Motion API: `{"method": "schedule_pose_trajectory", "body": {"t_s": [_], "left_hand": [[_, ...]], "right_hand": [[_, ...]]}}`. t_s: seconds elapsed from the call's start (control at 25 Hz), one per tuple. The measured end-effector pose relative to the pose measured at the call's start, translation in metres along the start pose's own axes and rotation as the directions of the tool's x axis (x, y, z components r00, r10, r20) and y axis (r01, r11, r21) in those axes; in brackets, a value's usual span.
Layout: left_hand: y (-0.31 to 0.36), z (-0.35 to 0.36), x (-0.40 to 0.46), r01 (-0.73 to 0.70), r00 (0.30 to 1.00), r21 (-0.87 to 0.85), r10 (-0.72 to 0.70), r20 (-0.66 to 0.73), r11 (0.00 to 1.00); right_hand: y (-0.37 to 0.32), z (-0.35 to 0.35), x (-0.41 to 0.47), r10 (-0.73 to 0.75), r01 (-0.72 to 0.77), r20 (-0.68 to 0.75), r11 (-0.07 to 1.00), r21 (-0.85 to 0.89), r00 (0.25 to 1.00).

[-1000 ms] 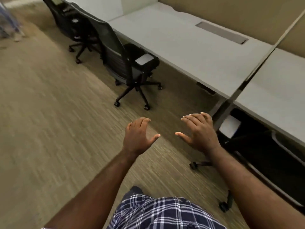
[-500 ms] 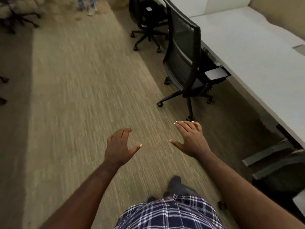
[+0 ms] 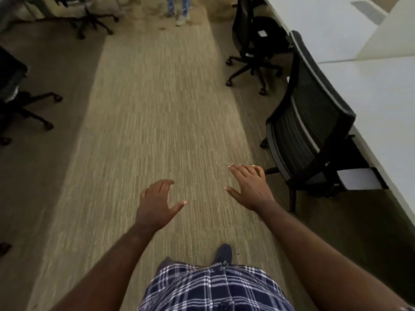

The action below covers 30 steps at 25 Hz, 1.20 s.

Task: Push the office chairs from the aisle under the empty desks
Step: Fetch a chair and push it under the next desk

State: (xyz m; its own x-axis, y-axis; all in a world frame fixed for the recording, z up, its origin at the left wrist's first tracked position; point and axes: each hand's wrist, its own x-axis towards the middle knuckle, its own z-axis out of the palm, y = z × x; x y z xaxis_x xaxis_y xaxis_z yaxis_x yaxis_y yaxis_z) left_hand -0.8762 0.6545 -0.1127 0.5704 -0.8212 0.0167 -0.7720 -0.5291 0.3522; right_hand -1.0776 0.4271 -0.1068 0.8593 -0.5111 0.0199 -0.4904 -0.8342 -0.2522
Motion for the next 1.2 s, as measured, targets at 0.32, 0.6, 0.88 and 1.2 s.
{"method": "schedule_pose_trajectory", "body": {"t_s": [0.32, 0.6, 0.88, 1.2], "left_hand": [[-0.034, -0.01, 0.168, 0.097, 0.995, -0.044, -0.098, -0.035, 0.994], [-0.115, -0.027, 0.357, 0.063, 0.998, -0.054, -0.065, -0.027, 0.997], [-0.168, -0.067, 0.533, 0.012, 1.0, -0.017, -0.013, -0.011, 1.0], [-0.202, -0.072, 0.752, -0.031, 0.999, 0.034, 0.032, -0.02, 0.999]], "right_hand": [[0.042, -0.014, 0.189, -0.066, 0.066, 0.039, 0.998, -0.011, 0.997], [0.068, -0.004, 0.37, -0.022, 0.026, 0.109, 0.999, -0.039, 0.994], [0.091, -0.007, 0.524, 0.091, -0.089, 0.092, 0.996, -0.021, 0.992], [0.141, 0.002, 0.736, 0.112, -0.113, 0.067, 0.994, 0.009, 0.991]]}}
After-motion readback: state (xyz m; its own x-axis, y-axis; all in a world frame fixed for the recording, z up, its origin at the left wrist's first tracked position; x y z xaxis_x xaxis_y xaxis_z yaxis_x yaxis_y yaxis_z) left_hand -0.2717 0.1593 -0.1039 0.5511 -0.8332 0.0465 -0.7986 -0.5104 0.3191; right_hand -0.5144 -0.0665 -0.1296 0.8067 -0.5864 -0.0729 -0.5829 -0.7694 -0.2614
